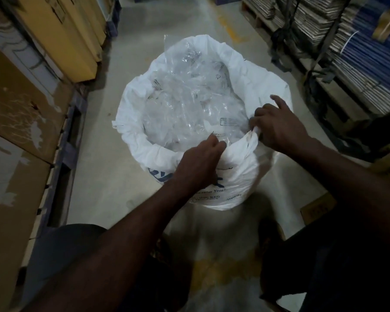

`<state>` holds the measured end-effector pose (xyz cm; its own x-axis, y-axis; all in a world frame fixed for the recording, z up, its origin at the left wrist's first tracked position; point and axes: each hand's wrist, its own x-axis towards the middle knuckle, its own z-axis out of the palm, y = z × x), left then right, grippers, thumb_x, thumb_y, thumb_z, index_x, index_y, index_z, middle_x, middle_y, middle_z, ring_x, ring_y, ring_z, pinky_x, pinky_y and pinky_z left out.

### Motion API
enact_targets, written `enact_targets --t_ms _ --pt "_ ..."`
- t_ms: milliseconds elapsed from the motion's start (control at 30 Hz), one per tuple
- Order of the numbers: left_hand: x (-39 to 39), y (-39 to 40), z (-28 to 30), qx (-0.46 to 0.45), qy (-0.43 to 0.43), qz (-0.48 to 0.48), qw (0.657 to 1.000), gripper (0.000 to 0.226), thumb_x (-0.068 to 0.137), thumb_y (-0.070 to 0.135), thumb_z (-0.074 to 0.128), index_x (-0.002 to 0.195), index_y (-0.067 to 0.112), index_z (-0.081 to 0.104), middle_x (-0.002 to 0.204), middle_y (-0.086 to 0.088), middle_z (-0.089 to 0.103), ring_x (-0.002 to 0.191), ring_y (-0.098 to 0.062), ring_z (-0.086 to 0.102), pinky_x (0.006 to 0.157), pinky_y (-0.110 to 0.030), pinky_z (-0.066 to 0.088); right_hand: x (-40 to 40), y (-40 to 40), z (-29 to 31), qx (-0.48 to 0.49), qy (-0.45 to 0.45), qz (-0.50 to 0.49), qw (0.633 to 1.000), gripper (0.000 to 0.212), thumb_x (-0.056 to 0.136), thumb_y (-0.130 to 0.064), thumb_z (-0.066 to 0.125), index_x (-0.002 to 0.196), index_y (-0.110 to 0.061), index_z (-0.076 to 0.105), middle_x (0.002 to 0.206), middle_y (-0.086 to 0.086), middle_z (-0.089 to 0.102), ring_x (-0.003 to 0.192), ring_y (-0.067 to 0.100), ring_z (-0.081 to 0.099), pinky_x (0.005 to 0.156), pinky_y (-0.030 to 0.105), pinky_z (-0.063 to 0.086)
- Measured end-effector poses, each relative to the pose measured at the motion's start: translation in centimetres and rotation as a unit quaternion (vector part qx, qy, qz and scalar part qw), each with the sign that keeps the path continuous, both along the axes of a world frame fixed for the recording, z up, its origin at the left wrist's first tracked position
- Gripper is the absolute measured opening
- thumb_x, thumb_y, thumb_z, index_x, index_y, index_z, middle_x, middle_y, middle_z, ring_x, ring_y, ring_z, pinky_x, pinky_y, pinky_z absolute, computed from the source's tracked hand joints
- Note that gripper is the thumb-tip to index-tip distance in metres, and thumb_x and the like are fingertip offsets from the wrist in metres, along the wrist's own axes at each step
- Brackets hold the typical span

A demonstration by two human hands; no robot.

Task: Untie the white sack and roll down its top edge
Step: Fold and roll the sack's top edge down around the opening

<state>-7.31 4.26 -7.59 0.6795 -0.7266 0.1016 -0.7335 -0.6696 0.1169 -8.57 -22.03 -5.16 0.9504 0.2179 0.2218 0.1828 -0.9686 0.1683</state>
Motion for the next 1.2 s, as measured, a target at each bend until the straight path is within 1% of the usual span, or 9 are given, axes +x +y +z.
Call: enact_targets --t_ms 67,167,300,467,700,833,1000,1100,1200 --pt "0.0 -0.4 -0.4 0.0 0.027 0.021 0.999 0.066 0.075 0.029 0.087 0.126 0.021 0.047 0.118 -0.001 0.06 0.088 -0.033 0.068 0.064 -0.037 0.04 -0.4 0.3 0.0 0.0 -0.023 -0.028 0.999 0.014 0.07 -0.009 0.075 0.076 -0.014 0.063 0.065 0.013 0.064 0.066 0.039 0.063 0.085 0.045 0.05" --pt "0.0 -0.1 -0.5 -0.037 -0.019 0.031 0.999 0.056 0.077 0.034 0.083 0.121 0.025 0.049 0.106 0.004 0.066 0.085 -0.032 0.071 0.062 -0.036 0.039 -2.5 0.8 -0.3 0.045 -0.022 -0.119 0.992 0.014 0.075 -0.016 0.077 0.08 -0.011 0.064 0.061 0.021 0.062 0.056 0.043 0.061 0.058 0.039 0.045" --pt "1.7 2.3 1.2 -0.079 -0.109 0.011 0.991 0.041 0.076 0.035 0.083 0.111 0.026 0.062 0.098 0.003 0.061 0.079 -0.026 0.069 0.051 -0.032 0.033 -5.6 4.0 -1.0 0.101 -0.041 -0.2 0.974 0.029 0.081 -0.02 0.072 0.105 -0.008 0.061 0.074 0.02 0.067 0.065 0.044 0.067 0.056 0.039 0.045" --pt "4.4 7.8 4.0 -0.059 -0.176 0.054 0.981 0.049 0.052 0.012 0.079 0.093 0.024 0.055 0.086 0.001 0.054 0.074 -0.031 0.06 0.053 -0.033 0.035 -8.7 12.3 -2.3 0.135 0.018 -0.131 0.982 0.075 0.09 -0.035 0.062 0.157 -0.017 0.034 0.088 0.012 0.072 0.073 0.037 0.07 0.06 0.036 0.035" --pt "2.8 9.1 4.5 0.016 -0.057 -0.002 0.998 0.055 0.071 0.008 0.079 0.123 0.022 0.066 0.101 -0.003 0.063 0.092 -0.032 0.062 0.086 -0.045 0.049 -6.8 17.4 -0.3 0.117 -0.03 -0.013 0.993 0.057 0.088 -0.021 0.059 0.145 -0.02 0.054 0.07 0.008 0.07 0.055 0.034 0.067 0.053 0.032 0.035" --pt "1.5 8.8 4.1 0.05 0.036 -0.003 0.998 0.071 0.083 0.041 0.088 0.142 0.02 0.056 0.124 -0.005 0.064 0.109 -0.031 0.066 0.097 -0.045 0.051 -4.3 16.7 1.0 0.066 -0.111 0.059 0.99 0.05 0.078 -0.01 0.053 0.124 -0.021 0.067 0.08 0.007 0.063 0.073 0.033 0.061 0.069 0.041 0.037" --pt "2.3 9.7 4.0 -0.041 -0.035 0.059 0.997 0.037 0.096 0.034 0.07 0.13 0.025 0.058 0.107 0.001 0.072 0.094 -0.032 0.072 0.072 -0.04 0.051 -2.1 15.4 0.6 0.076 -0.204 0.191 0.957 0.039 0.083 0.007 0.047 0.109 -0.014 0.068 0.114 0.017 0.067 0.099 0.035 0.065 0.095 0.049 0.046" --pt "2.7 9.6 3.5 -0.077 -0.083 0.069 0.991 0.043 0.096 0.03 0.07 0.138 0.026 0.059 0.137 0.004 0.067 0.108 -0.027 0.07 0.077 -0.041 0.057 -2.1 15.4 0.0 0.095 -0.145 0.21 0.962 0.035 0.09 0.005 0.053 0.115 -0.018 0.058 0.129 0.019 0.066 0.098 0.038 0.069 0.061 0.04 0.053" --pt "3.5 9.9 2.7 -0.071 -0.107 0.089 0.988 0.045 0.098 0.029 0.062 0.142 0.03 0.053 0.143 0.002 0.061 0.107 -0.029 0.07 0.078 -0.041 0.058 -2.6 16.8 -0.5 0.095 -0.094 0.191 0.972 0.042 0.092 -0.001 0.047 0.128 -0.019 0.059 0.146 0.022 0.056 0.104 0.039 0.068 0.06 0.042 0.056"
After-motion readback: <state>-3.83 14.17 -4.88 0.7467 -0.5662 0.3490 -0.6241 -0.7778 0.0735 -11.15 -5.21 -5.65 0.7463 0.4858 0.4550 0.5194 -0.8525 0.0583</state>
